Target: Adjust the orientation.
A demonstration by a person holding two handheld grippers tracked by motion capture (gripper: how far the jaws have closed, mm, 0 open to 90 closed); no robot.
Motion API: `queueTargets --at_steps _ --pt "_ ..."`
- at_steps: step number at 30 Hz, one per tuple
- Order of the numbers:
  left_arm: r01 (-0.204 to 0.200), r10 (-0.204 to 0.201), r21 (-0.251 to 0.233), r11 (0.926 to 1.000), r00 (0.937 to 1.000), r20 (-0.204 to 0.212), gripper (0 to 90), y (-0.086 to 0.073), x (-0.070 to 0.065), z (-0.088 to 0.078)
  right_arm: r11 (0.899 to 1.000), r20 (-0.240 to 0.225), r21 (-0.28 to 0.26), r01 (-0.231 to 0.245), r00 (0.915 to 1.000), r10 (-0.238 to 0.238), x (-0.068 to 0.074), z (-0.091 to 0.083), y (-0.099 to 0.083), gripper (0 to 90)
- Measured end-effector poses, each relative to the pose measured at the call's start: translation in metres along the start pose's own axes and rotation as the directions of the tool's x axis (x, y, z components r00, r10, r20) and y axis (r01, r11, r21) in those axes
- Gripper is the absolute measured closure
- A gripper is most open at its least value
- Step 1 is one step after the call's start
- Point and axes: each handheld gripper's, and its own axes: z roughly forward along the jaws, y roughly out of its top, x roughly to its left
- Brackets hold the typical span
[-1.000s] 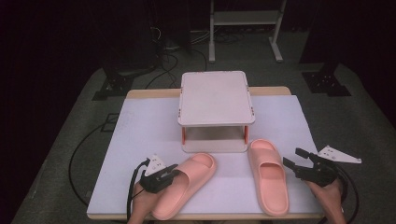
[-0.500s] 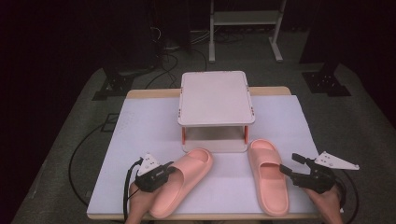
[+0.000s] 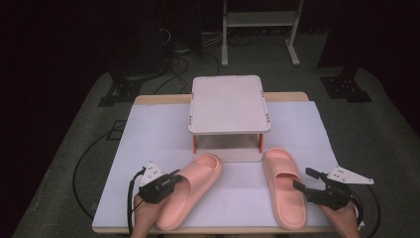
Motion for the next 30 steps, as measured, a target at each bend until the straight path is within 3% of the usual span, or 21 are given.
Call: queueTargets --at_steps 6,13,16,30 --pt "0.006 -0.006 -0.010 0.9999 1.0000 -0.004 79.9 0.000 0.001 -0.002 0.999 0.017 0.034 0.004 0.9999 -0.004 0.001 0.008 -0.003 33.3" --pt "0.015 -0.015 -0.019 0.9997 0.9999 -0.002 79.9 0.000 0.002 -0.003 0.998 0.058 0.060 0.017 0.9981 -0.020 0.001 0.018 -0.003 45.1" --pt "0.020 -0.020 -0.023 0.9995 0.9998 -0.003 79.9 0.000 0.002 -0.004 0.998 0.102 0.059 0.027 0.9942 -0.033 0.001 0.022 -0.003 52.1" --pt "0.044 -0.044 -0.037 0.9984 0.9990 0.003 79.9 0.000 0.006 -0.007 0.997 0.178 0.063 0.054 0.9819 -0.064 0.006 0.021 0.000 67.2"
